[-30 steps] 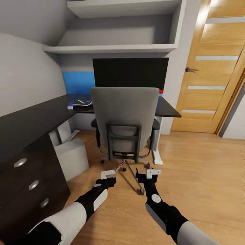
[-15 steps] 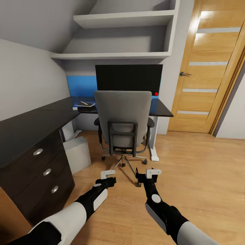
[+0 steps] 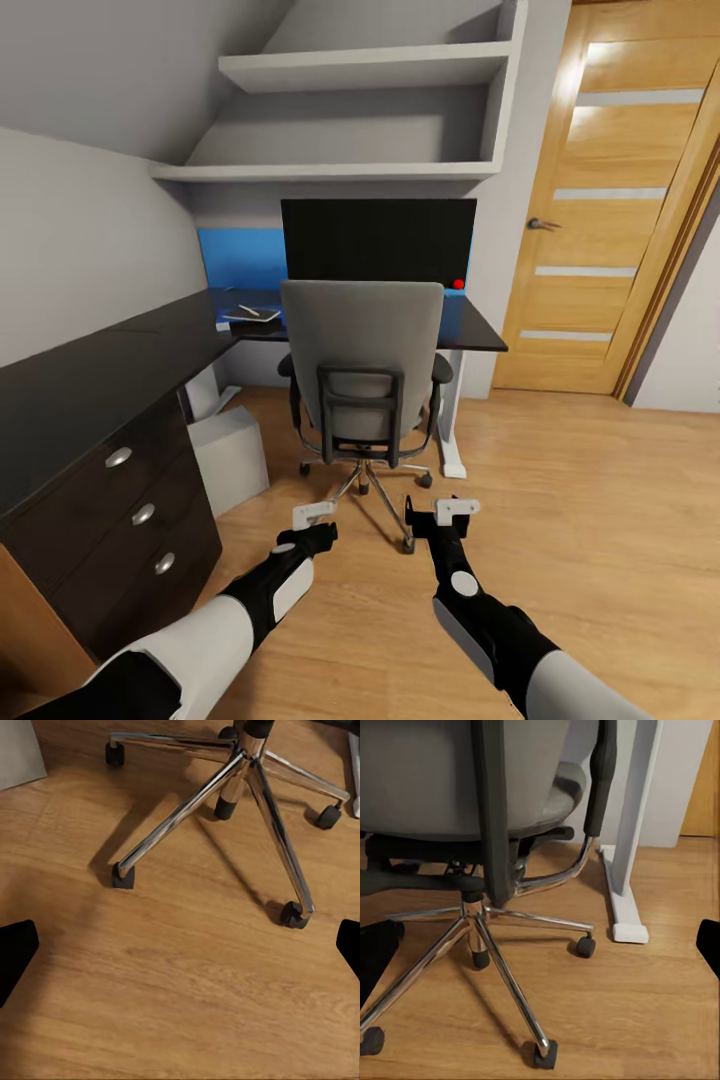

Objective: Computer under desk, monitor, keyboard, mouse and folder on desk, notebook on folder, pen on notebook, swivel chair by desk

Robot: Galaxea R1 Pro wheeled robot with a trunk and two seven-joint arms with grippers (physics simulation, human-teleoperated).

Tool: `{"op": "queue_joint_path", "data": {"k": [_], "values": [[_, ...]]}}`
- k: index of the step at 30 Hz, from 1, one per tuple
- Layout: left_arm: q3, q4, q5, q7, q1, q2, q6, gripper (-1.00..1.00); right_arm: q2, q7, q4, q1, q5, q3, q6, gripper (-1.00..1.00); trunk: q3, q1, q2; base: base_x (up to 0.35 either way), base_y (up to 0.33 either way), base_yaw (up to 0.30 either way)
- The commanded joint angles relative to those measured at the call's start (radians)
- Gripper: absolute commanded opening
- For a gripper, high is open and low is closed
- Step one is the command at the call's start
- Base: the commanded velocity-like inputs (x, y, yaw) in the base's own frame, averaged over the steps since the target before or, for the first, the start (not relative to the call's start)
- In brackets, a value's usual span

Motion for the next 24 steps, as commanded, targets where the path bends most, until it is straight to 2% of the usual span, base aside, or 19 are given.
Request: {"op": "queue_joint_path", "data": {"k": [1,4,6,8,10,14,19,20,23,24], "values": [[-0.007,0.028,0.013,0.005,-0.001,0.0,-0.003,1.0,-0.002,-0.005,0.012,-0.001,-0.011,0.009,-0.006,1.0,0.002,-0.004,0.007,0.0,0.0,0.0],[-0.008,0.083,0.021,0.003,-0.001,0.0,-0.006,1.0,0.0,-0.006,0.065,0.004,-0.014,0.01,-0.011,1.0,0.012,-0.016,0.028,0.0,0.0,0.0],[-0.009,0.148,0.026,0.002,-0.001,0.0,-0.008,1.0,0.001,-0.009,0.113,0.017,-0.016,0.011,-0.051,1.0,0.018,-0.023,0.042,0.0,0.0,0.0],[-0.009,0.178,0.027,0.001,-0.001,0.0,-0.008,1.0,0.002,-0.009,0.129,0.03,-0.017,0.012,-0.076,1.0,0.024,-0.031,0.056,0.0,0.0,0.0],[-0.011,0.222,0.026,-0.001,-0.001,0.0,-0.015,1.0,0.003,-0.009,0.164,0.067,-0.017,0.013,-0.124,1.0,0.03,-0.039,0.07,0.0,0.0,0.0],[-0.011,0.247,0.026,-0.002,0.001,0.0,-0.036,1.0,0.006,-0.008,0.22,0.1,-0.017,0.013,-0.182,1.0,0.043,-0.054,0.098,0.0,0.0,0.0],[-0.01,0.256,0.026,-0.001,0.013,0.0,-0.056,1.0,0.008,-0.007,0.292,0.113,-0.017,0.014,-0.243,1.0,0.059,-0.073,0.133,0.0,0.0,0.0],[-0.01,0.259,0.026,-0.001,0.032,0.0,-0.067,1.0,0.01,-0.006,0.343,0.116,-0.017,0.015,-0.269,1.0,0.062,-0.077,0.14,0.0,0.0,0.0],[-0.01,0.26,0.025,-0.001,0.069,0.0,-0.077,1.0,0.012,-0.003,0.408,0.119,-0.017,0.016,-0.286,1.0,0.071,-0.089,0.161,0.0,0.0,0.0],[-0.01,0.261,0.024,-0.002,0.1,0.0,-0.081,1.0,0.013,-0.002,0.445,0.12,-0.018,0.017,-0.292,1.0,0.074,-0.092,0.168,0.0,0.0,0.0]]}}
